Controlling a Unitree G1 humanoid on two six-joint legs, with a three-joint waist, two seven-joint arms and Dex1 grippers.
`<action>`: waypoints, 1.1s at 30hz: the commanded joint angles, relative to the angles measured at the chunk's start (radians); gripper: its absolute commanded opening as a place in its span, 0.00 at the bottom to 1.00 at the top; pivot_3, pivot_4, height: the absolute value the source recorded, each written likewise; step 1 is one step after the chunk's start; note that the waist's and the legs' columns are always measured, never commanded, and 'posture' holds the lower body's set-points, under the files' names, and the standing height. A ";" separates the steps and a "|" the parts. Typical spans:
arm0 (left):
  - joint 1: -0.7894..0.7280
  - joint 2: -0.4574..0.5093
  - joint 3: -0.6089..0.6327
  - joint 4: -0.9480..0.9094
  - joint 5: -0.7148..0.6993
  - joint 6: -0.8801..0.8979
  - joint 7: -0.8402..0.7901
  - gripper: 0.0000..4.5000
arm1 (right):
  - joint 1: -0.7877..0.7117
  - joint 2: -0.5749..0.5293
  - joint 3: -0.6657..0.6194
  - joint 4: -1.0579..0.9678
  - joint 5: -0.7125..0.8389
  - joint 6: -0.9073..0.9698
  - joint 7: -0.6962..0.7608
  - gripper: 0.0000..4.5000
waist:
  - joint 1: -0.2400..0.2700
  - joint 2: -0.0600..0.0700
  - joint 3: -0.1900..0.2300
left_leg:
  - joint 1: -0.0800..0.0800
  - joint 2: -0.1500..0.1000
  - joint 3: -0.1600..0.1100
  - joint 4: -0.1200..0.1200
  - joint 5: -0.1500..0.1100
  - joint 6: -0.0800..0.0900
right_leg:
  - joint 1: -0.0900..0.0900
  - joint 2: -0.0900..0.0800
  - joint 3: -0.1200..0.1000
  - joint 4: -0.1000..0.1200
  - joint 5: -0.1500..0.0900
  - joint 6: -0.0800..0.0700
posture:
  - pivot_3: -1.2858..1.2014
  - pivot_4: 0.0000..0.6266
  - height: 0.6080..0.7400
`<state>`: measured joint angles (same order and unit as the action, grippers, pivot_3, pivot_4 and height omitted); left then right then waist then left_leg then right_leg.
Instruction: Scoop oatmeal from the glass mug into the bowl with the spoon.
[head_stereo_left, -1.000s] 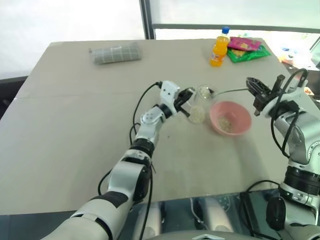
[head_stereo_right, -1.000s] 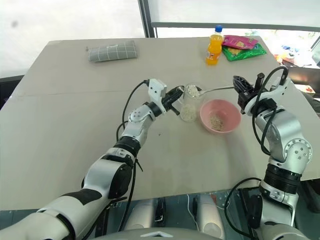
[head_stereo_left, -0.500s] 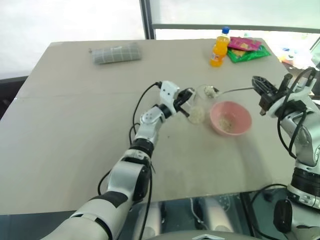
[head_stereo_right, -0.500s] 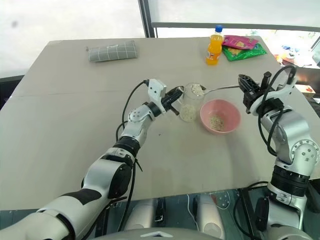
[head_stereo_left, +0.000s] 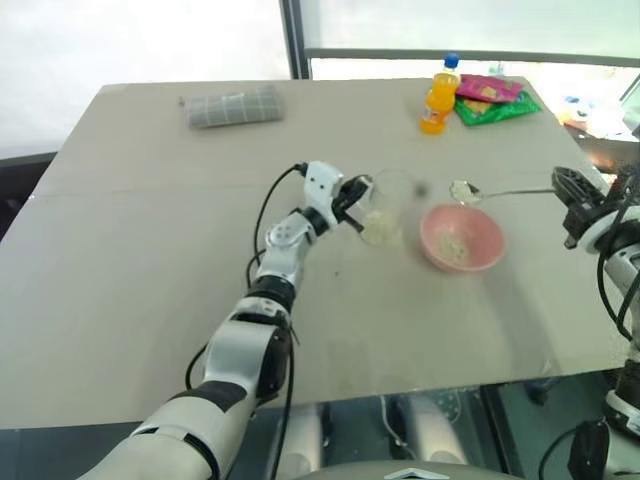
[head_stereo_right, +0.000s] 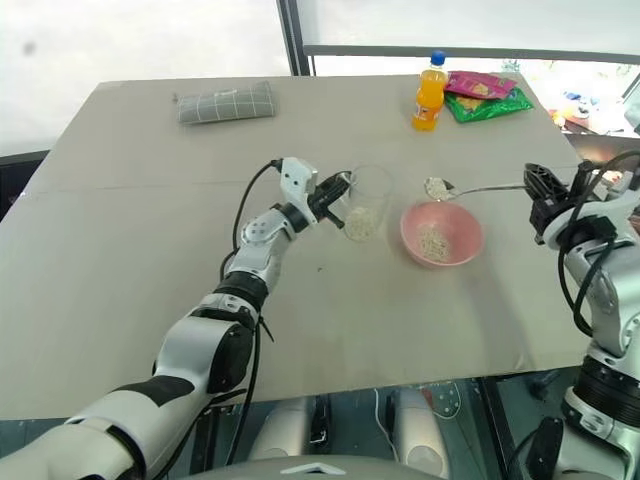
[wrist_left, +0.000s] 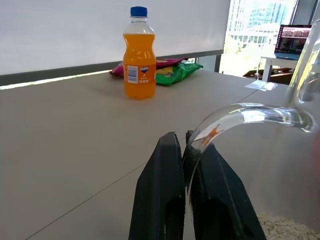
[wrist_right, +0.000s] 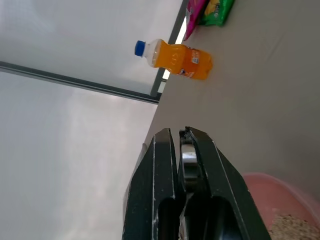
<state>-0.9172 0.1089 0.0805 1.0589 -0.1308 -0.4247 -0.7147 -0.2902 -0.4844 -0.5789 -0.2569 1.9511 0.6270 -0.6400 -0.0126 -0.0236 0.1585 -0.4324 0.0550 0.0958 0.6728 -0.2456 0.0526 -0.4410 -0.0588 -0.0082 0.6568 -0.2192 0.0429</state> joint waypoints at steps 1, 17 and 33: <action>-0.012 0.008 0.020 -0.014 -0.018 -0.029 -0.003 0.01 | 0.013 -0.094 0.023 -0.019 -0.081 0.037 0.064 0.00 | -0.001 0.000 0.000 | 0.000 0.000 0.000 0.000 0.000 0.000 | 0.000 0.000 0.000 0.000 0.000 0.000 | 0.52 0.24 1.00; 0.043 0.008 0.038 -0.126 -0.064 0.070 -0.020 0.01 | -0.184 -0.423 0.423 -0.198 -0.840 0.143 0.558 0.00 | 0.001 0.000 0.000 | 0.000 0.000 0.000 0.001 0.000 0.000 | 0.000 0.001 0.001 0.000 0.000 0.000 | 0.52 0.24 1.00; 0.080 0.030 0.029 -0.268 -0.084 0.194 -0.017 0.01 | -0.435 -0.274 0.287 -0.057 -0.795 0.256 0.619 0.00 | -0.001 0.000 0.000 | 0.000 0.000 0.000 0.005 0.000 0.000 | 0.001 0.001 0.001 0.001 0.000 0.000 | 0.52 0.24 1.00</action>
<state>-0.8306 0.1341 0.1068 0.8435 -0.1982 -0.2327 -0.7327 -0.6497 -0.7850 -0.2130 -0.3178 1.0610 0.8728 0.0428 -0.0137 -0.0235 0.1586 -0.4322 0.0560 0.0962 0.6778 -0.2456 0.0524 -0.4405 -0.0572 -0.0077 0.6581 -0.2191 0.0431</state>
